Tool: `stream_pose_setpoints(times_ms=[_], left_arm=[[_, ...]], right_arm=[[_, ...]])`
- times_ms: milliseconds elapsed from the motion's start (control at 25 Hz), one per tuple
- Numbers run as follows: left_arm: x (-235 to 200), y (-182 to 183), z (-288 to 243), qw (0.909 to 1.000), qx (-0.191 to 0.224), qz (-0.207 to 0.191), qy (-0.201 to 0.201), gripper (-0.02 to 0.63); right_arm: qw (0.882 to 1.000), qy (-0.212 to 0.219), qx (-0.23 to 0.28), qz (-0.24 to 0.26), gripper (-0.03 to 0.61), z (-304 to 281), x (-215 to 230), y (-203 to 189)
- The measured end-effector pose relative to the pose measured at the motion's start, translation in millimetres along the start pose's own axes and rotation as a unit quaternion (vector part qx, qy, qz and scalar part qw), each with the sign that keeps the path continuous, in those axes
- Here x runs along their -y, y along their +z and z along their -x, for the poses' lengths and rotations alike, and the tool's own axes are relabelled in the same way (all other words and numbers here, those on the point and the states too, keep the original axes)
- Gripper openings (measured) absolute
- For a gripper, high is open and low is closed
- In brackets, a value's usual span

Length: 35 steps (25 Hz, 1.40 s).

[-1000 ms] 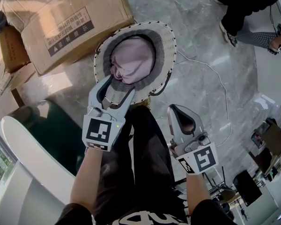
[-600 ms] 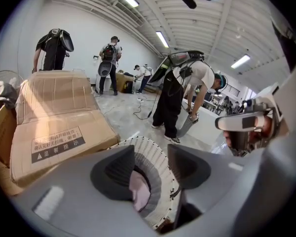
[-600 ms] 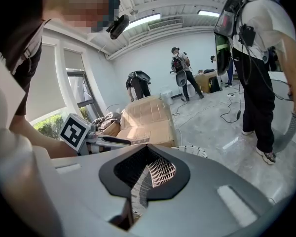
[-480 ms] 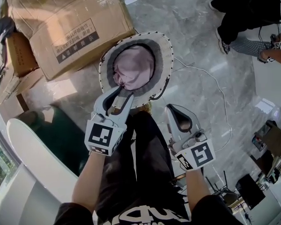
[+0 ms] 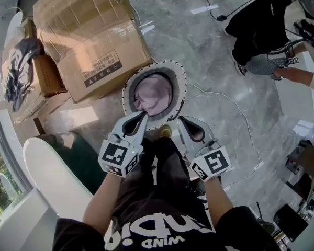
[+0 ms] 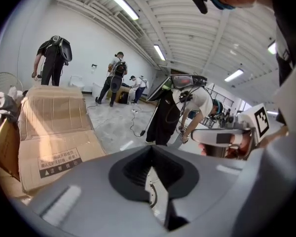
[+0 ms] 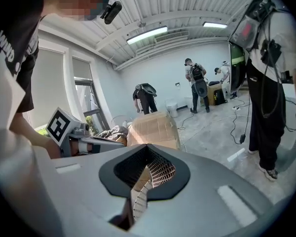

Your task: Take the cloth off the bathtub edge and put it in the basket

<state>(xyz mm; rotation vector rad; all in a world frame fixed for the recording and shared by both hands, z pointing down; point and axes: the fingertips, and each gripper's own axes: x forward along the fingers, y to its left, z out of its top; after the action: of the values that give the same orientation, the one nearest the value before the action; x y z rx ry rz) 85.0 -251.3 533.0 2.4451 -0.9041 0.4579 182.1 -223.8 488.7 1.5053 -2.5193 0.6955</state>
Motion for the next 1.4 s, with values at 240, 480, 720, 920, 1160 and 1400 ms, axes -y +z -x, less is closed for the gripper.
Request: stream_pose_setpoints(times_ms=[240,480,720,920,1160,1400], left_arm=[[31.2,46.0,30.8,0.9997,0.017,-0.008,-0.014,-0.003],[74.5,73.8,69.5,0.9985,0.04,0.007,-0.038,-0.003],[88.6,109.9,98.2,0.9946,0.08,-0.047,-0.046,-0.003],[90.9,127.9,120.6,0.9906,0.101,-0.079,-0.047,-0.003],[80.6,135.8,139.0,0.9877,0.12,-0.093,-0.037,-0.003],[77.5,142.2,142.8,0.982,0.132,-0.126,-0.049,-0.003]], right_arm=[[1.0,0.015,0.021,0.012,0.009,25.1,-26.0,41.2],[0.999,0.035,0.031,0.02,0.009,59.2,-60.1,65.6],[0.995,0.051,0.062,0.057,0.009,69.5,-77.5,96.0],[0.993,0.052,0.078,0.076,0.009,73.8,-81.6,112.9],[0.99,0.062,0.087,0.092,0.009,69.5,-87.3,123.3],[0.987,0.064,0.095,0.11,0.009,69.9,-83.0,133.1]])
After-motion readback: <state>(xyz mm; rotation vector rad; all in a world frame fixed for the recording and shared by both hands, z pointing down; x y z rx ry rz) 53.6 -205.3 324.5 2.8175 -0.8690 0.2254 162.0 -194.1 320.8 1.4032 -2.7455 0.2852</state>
